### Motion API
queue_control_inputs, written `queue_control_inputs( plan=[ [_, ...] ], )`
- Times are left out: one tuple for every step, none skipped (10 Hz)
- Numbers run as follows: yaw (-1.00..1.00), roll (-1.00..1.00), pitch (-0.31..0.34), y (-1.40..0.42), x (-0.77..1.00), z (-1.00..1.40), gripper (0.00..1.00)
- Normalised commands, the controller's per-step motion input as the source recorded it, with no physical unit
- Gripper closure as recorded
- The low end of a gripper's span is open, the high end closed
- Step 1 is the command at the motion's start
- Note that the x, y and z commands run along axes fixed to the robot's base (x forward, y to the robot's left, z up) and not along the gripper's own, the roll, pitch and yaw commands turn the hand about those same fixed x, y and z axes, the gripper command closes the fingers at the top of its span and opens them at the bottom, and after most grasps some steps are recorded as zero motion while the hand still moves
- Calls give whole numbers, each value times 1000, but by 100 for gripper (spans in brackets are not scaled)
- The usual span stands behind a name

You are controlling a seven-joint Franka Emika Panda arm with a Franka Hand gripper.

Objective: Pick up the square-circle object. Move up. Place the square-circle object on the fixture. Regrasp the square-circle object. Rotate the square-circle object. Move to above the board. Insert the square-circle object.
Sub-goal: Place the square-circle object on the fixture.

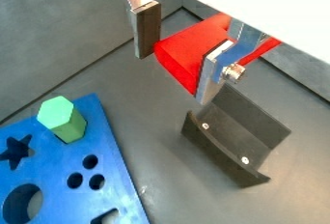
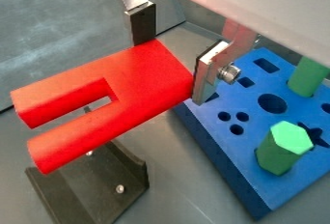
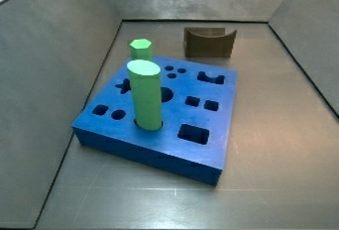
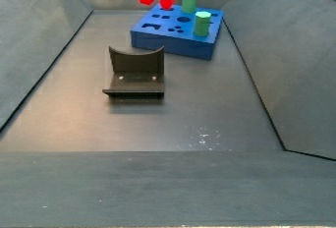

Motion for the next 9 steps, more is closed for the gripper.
queue_control_inputs(
  plan=[
    [-2, -1000, 118, 933, 1000, -199, 100],
    [-19, -1000, 122, 952, 989, -194, 100],
    [-37, -1000, 121, 854, 948, -139, 100],
    [-50, -1000, 136, 618, 794, -38, 100],
    [-64, -1000, 149, 369, 614, -10, 100],
    [-78, -1000, 151, 189, 489, -17, 100],
    [-96, -1000, 152, 74, 367, -13, 100],
    [-118, -1000, 158, 61, 238, -6, 100],
    [-143, -888, 144, 59, 77, -2, 100]
  ],
)
